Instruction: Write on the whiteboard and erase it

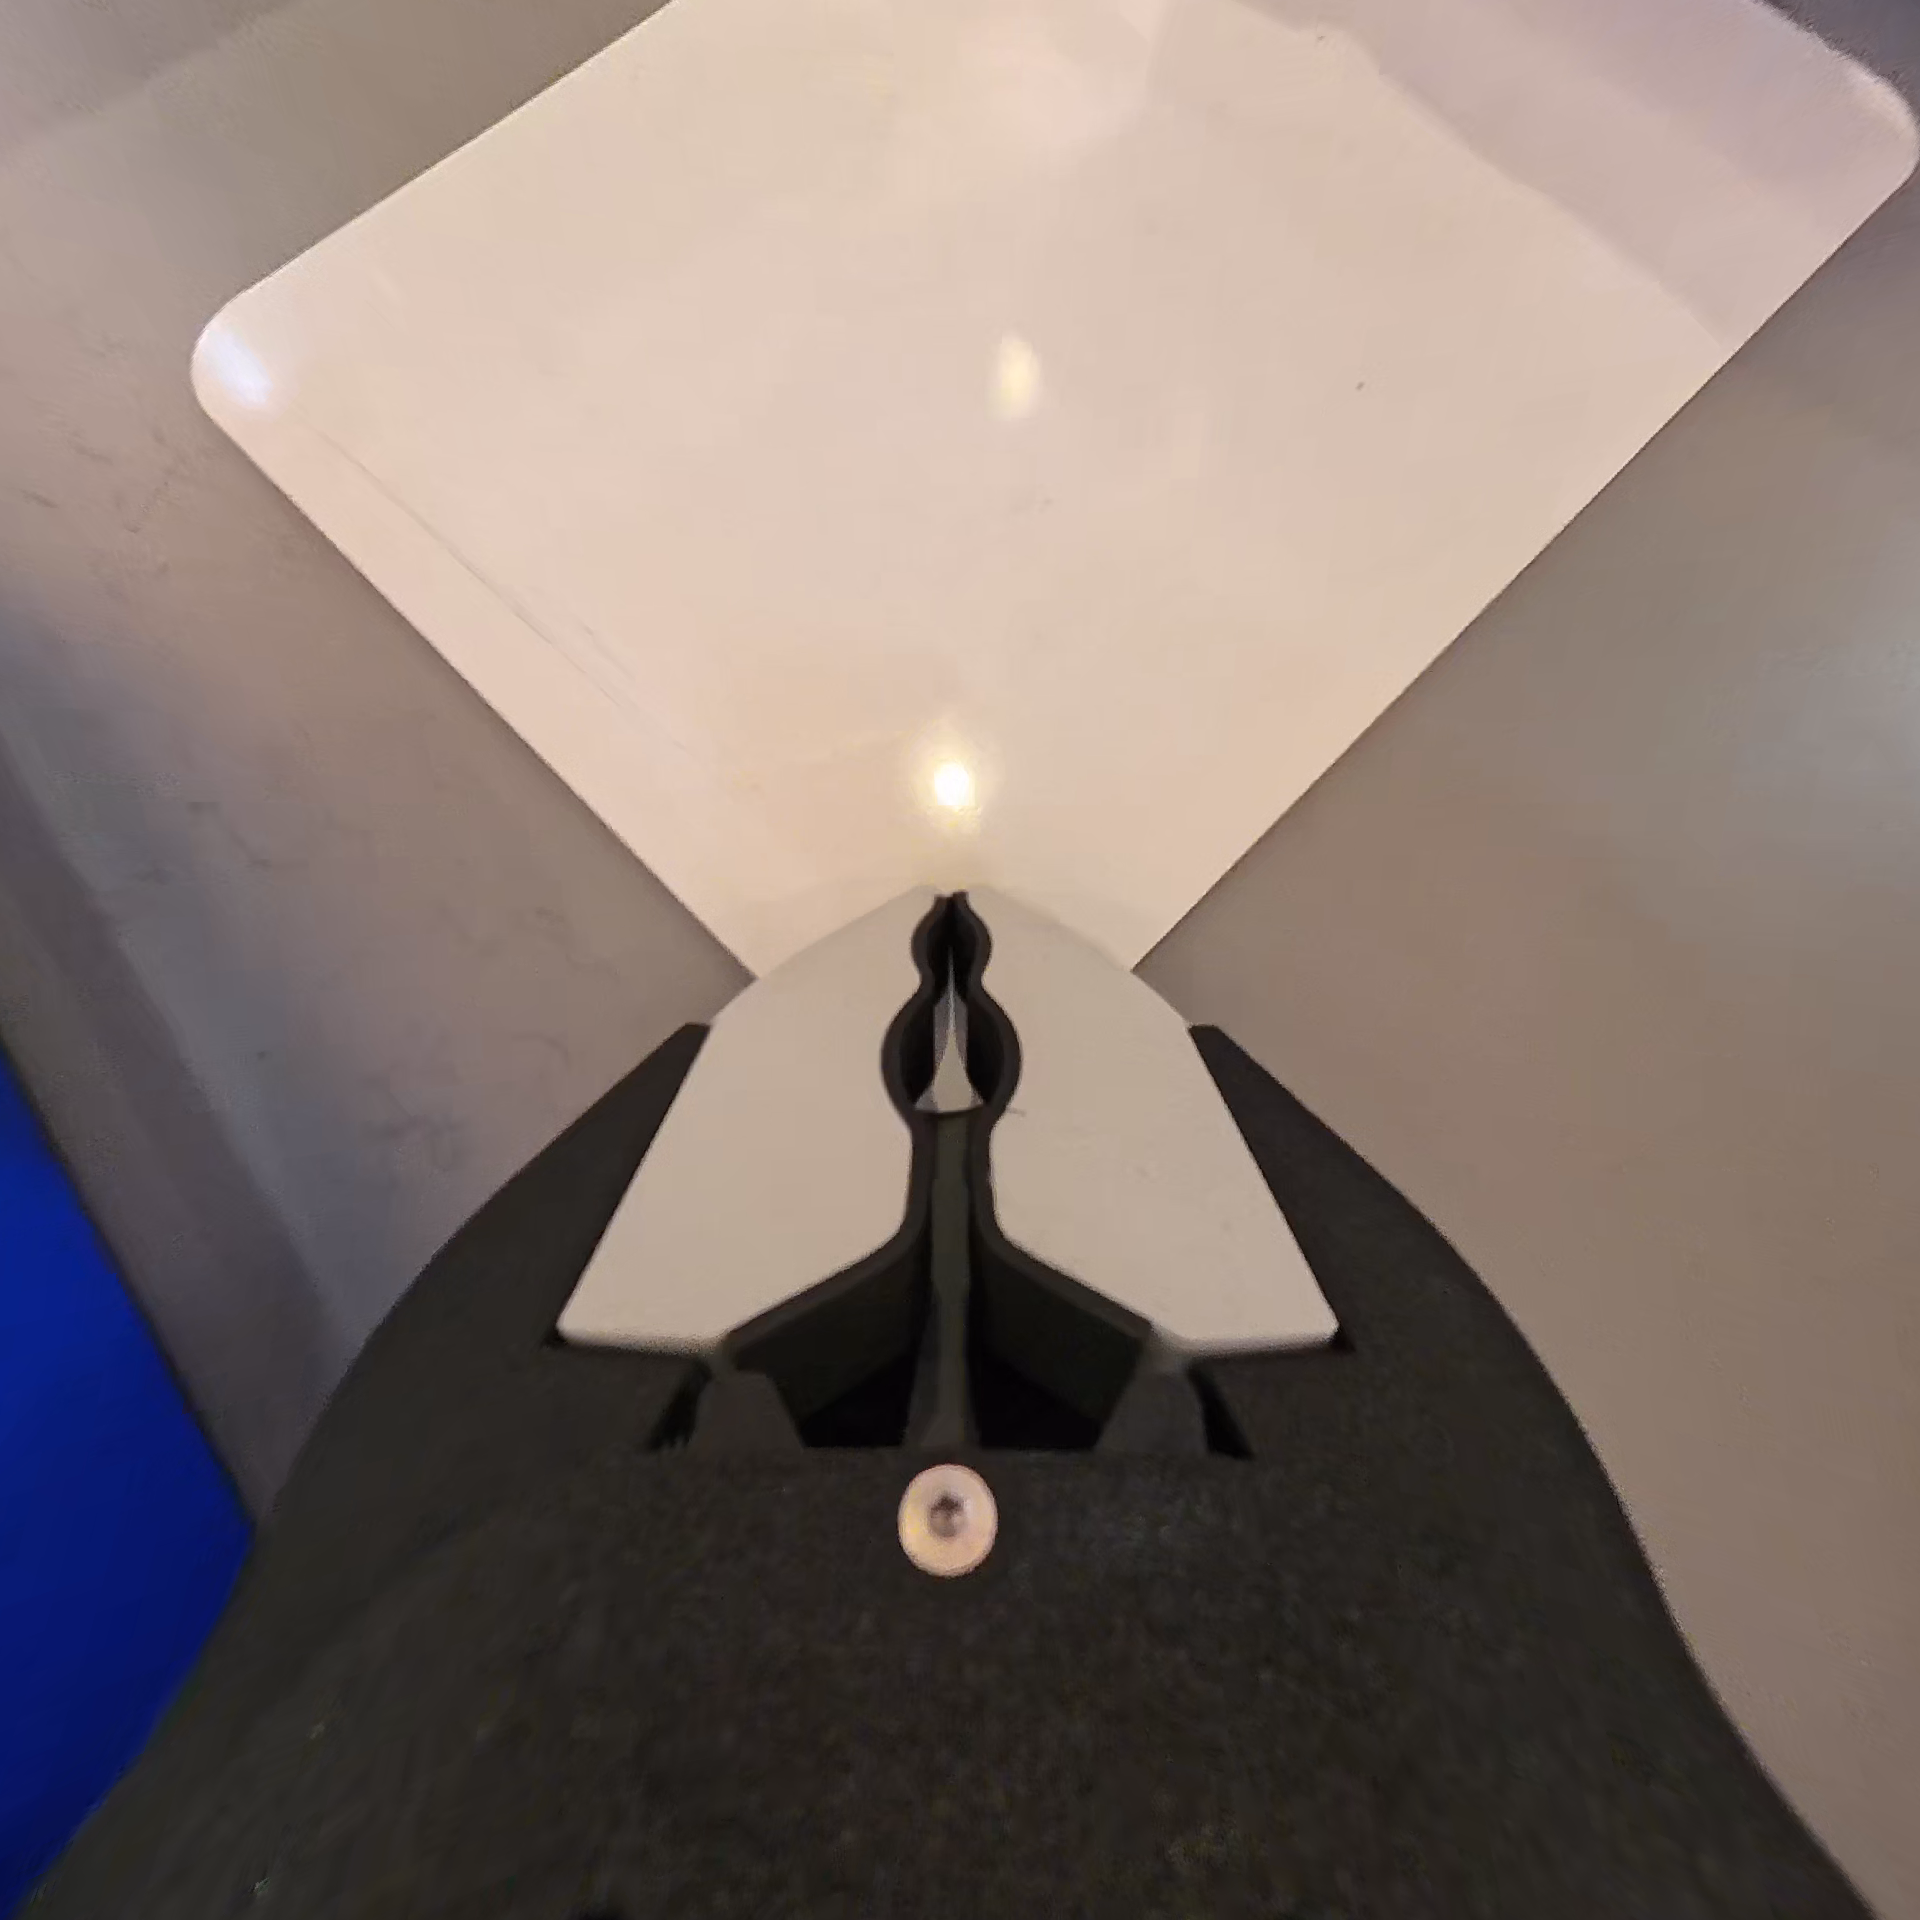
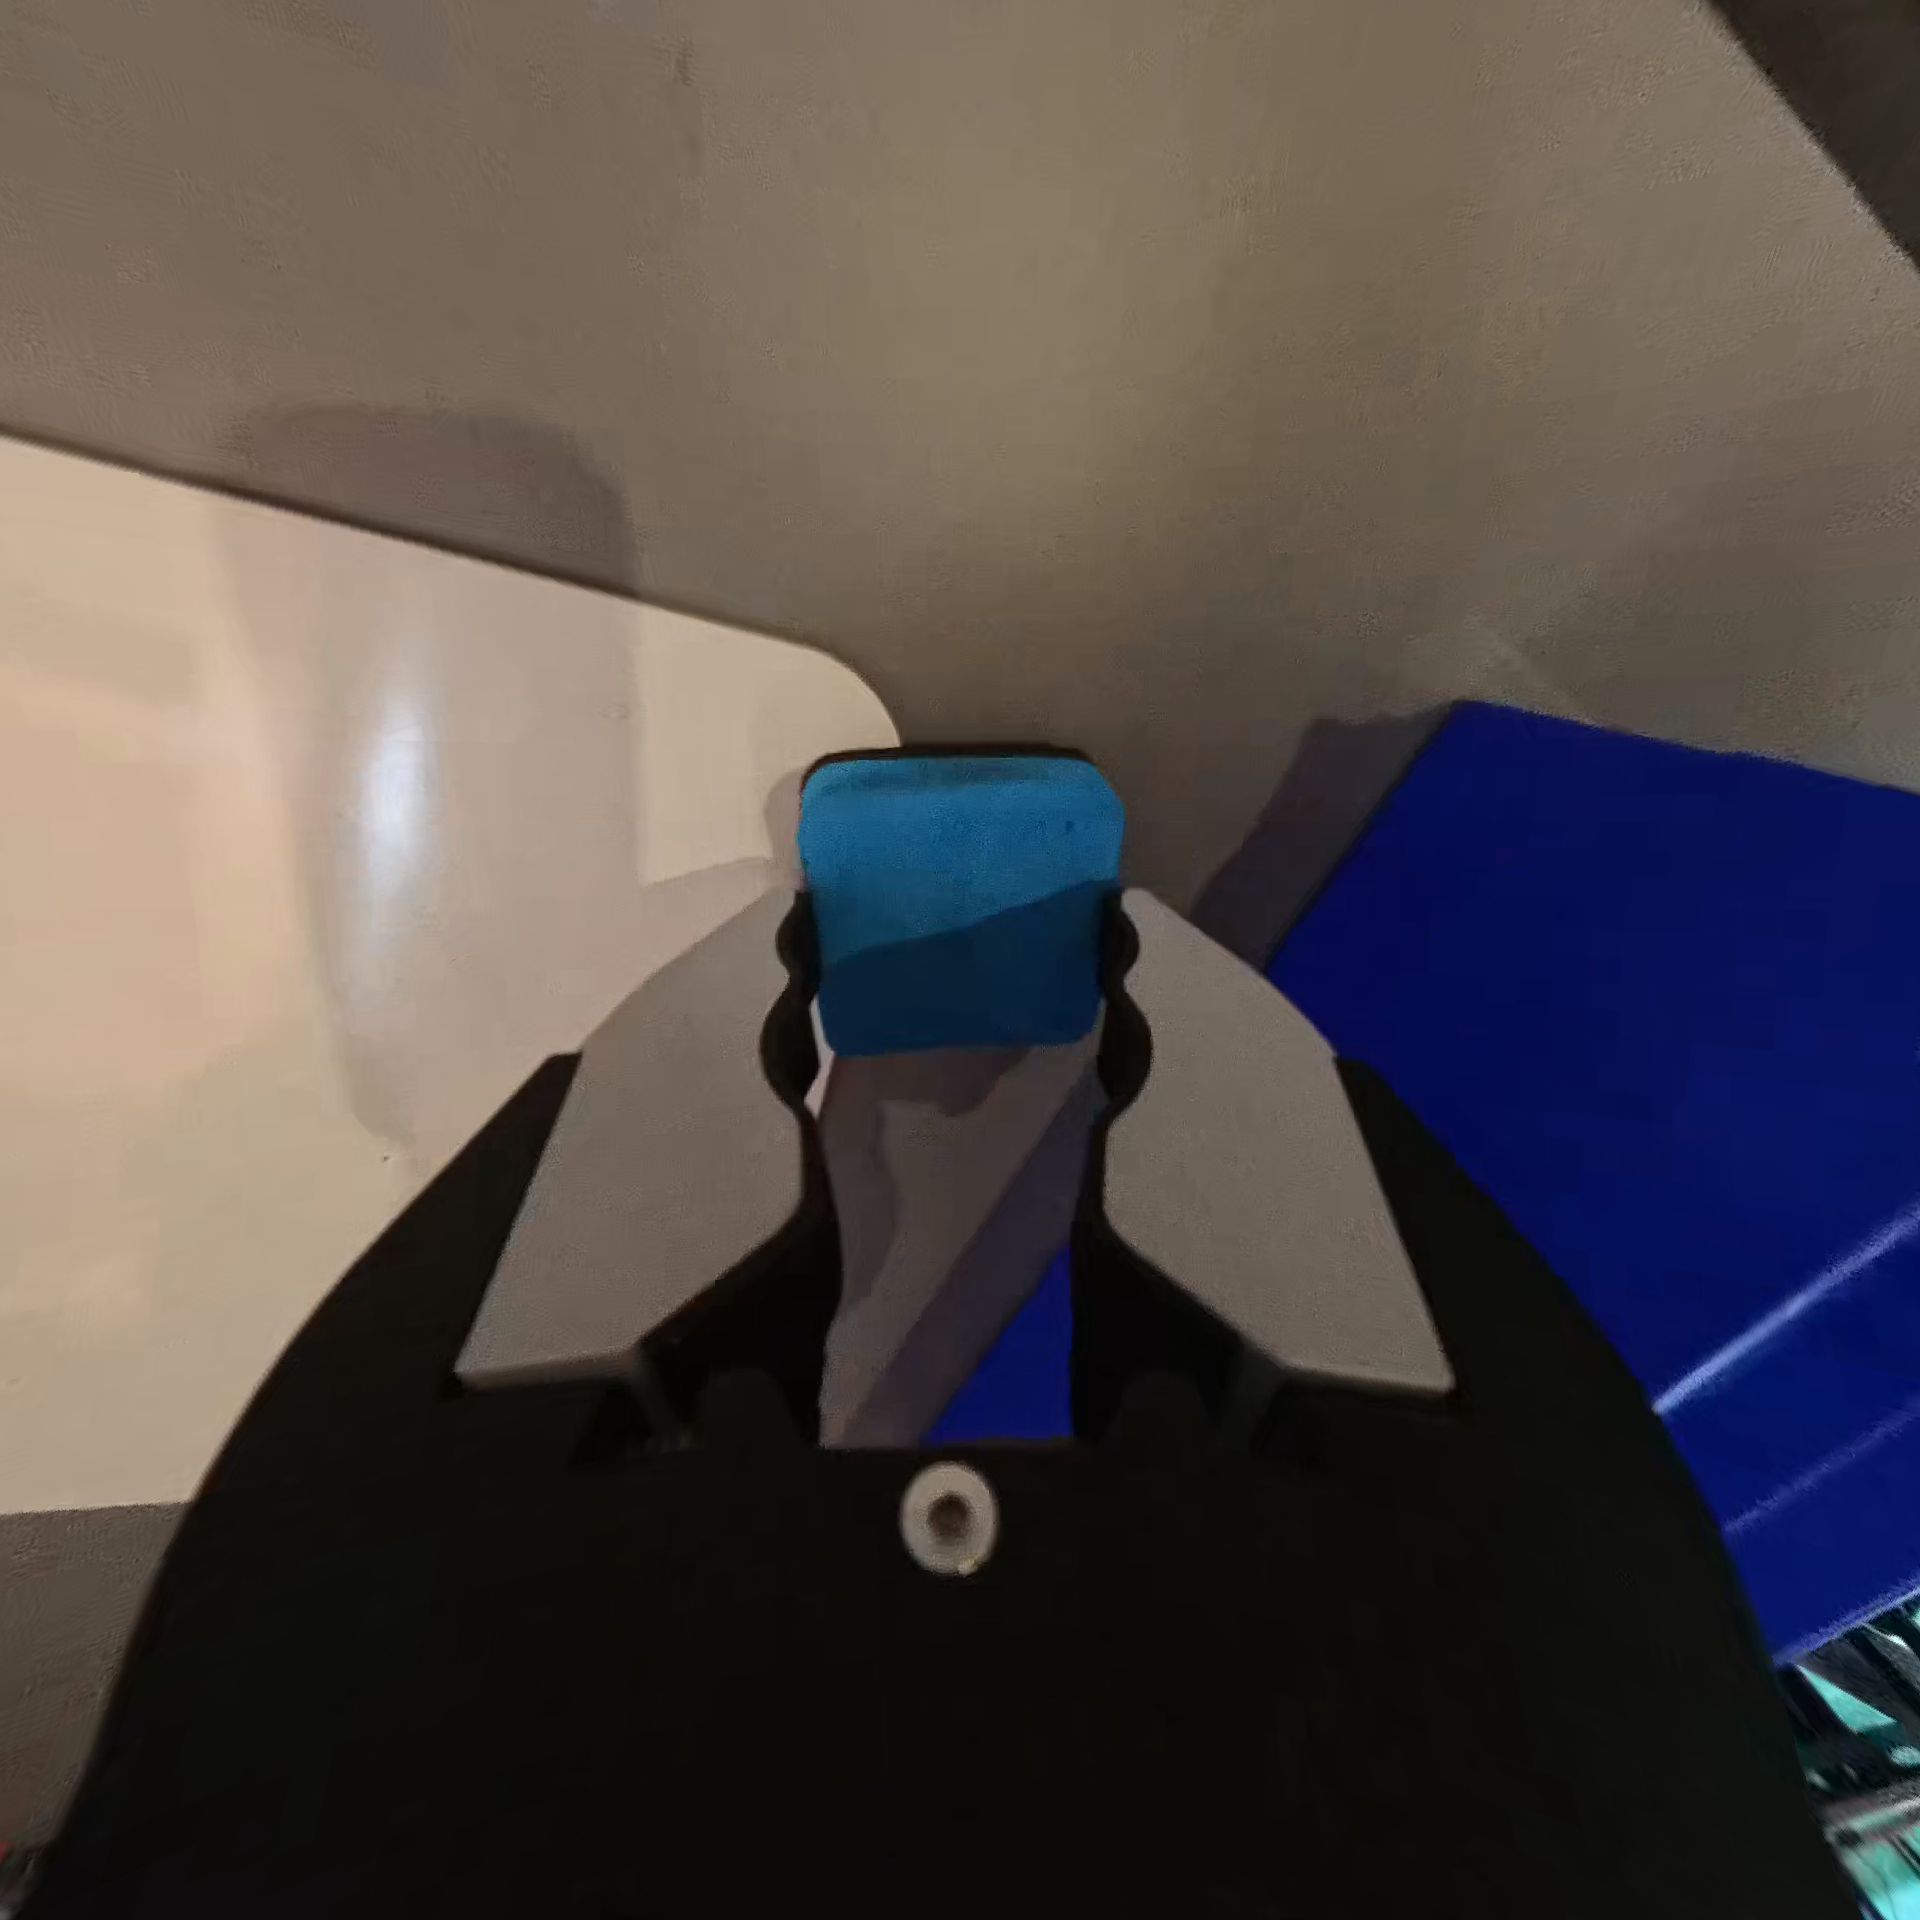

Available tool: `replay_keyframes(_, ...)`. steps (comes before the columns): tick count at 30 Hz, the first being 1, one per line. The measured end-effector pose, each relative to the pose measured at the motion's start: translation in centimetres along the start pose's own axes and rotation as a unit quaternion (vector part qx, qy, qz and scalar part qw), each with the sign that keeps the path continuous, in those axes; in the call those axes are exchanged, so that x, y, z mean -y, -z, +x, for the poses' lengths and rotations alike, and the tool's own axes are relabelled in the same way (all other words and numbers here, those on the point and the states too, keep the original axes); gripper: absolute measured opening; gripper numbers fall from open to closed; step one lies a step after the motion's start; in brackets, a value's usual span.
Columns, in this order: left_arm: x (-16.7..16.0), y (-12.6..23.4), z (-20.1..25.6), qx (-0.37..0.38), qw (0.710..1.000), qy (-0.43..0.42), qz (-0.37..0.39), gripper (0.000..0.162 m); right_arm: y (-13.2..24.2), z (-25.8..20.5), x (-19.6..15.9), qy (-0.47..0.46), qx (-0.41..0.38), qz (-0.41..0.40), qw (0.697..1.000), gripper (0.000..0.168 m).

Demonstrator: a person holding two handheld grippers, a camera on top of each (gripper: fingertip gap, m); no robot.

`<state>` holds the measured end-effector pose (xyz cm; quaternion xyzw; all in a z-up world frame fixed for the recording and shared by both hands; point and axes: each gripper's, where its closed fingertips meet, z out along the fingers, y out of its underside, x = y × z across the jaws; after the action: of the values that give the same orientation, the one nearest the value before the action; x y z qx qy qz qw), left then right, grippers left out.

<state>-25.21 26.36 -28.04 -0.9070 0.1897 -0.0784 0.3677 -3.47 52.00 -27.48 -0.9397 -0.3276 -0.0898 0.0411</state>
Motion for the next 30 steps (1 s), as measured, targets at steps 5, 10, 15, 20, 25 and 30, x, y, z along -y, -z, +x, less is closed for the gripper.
replay_keyframes(5, -0.3, 0.3, -0.6, 0.003, 1.0, 0.014, 0.001, 0.0, 2.8, -14.2, 4.2, 0.138, 0.09, 0.084, 0.983, 0.052)
replay_keyframes(10, -0.3, 0.3, -0.5, 0.013, 1.0, 0.005, 0.0, 0.0, 3.1, -17.0, 4.8, 0.19, 0.066, 0.073, 0.977, 0.052)
replay_keyframes(15, -0.3, 0.3, -0.5, 0.008, 1.0, 0.009, 0.003, 0.0, 0.2, -2.4, 1.9, 0.01, 0.047, 0.026, 0.999, 0.052)
replay_keyframes(20, -0.3, 0.3, -0.5, 0.011, 1.0, 0.004, 0.002, 0.0, 2.2, -3.8, 1.5, 0.061, 0.035, 0.052, 0.996, 0.052)
replay_keyframes(25, -0.3, 0.3, -0.4, 0.01, 1.0, 0.005, 0.001, 0.0, 5.7, -20.3, -2.6, 0.266, 0.147, 0.121, 0.945, 0.052)
replay_keyframes(30, -0.3, 0.3, -0.4, 0.008, 1.0, 0.007, 0.002, 0.0, 2.6, -14.4, -3.3, 0.215, 0.096, 0.104, 0.966, 0.052)
